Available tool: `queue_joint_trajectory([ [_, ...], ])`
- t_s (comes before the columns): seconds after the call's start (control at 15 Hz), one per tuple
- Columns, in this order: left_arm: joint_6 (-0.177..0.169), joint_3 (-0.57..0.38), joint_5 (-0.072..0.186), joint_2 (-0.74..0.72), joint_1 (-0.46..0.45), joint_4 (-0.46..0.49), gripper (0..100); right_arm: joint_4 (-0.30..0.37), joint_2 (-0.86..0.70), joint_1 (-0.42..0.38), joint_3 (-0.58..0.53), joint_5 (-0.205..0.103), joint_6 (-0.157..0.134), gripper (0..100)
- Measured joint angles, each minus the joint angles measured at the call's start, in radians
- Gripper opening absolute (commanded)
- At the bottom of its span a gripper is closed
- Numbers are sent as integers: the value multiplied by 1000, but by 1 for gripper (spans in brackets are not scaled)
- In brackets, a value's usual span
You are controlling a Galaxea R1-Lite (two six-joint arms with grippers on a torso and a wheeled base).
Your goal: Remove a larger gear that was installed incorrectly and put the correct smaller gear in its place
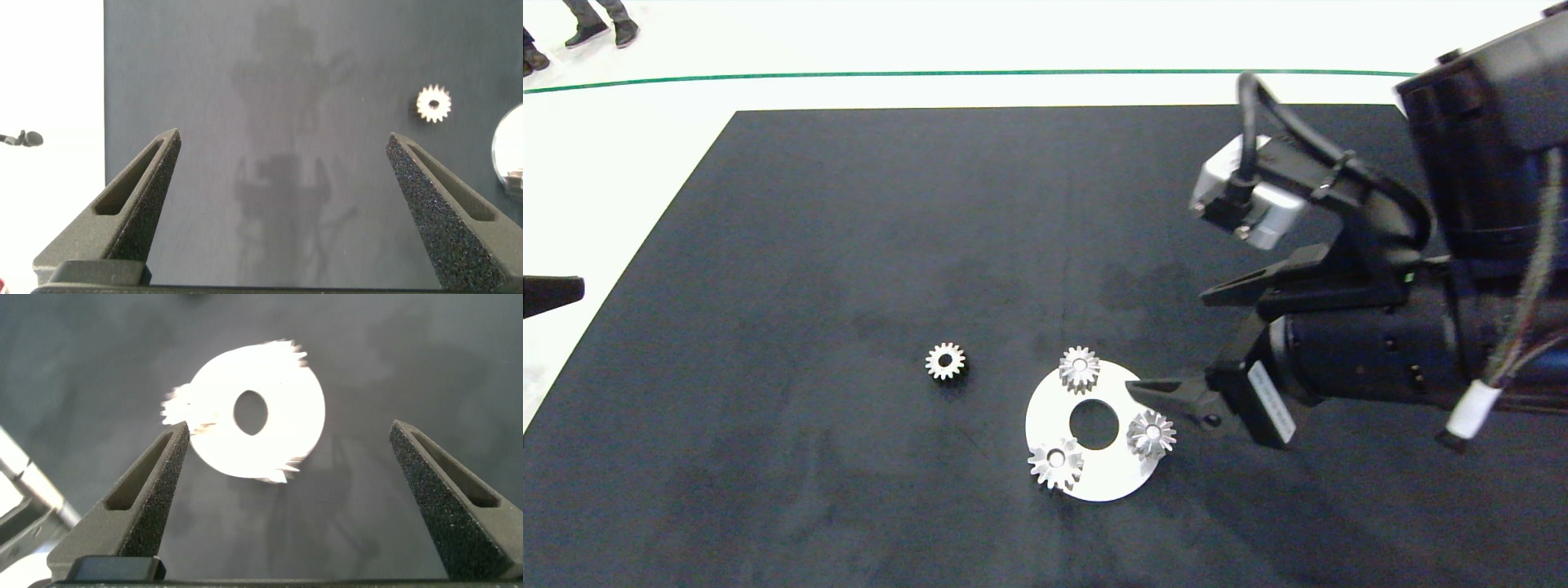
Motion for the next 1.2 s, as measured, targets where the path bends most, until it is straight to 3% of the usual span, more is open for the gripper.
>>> queue_joint_trajectory([
  [0.13,0,-13,0,-14,1,14,100,43,74,42,-33,-10,0,100],
  [0.27,0,-16,0,-19,0,16,100,54,135,63,-43,-41,-3,100],
  [0.67,0,-21,0,-27,-3,16,100,58,294,139,-115,-90,-4,100],
  [1.0,1,-20,0,-37,-6,14,100,57,384,161,-130,-151,-4,100],
  [1.2,4,-19,0,-43,-6,14,100,56,412,161,-138,-159,-5,97],
])
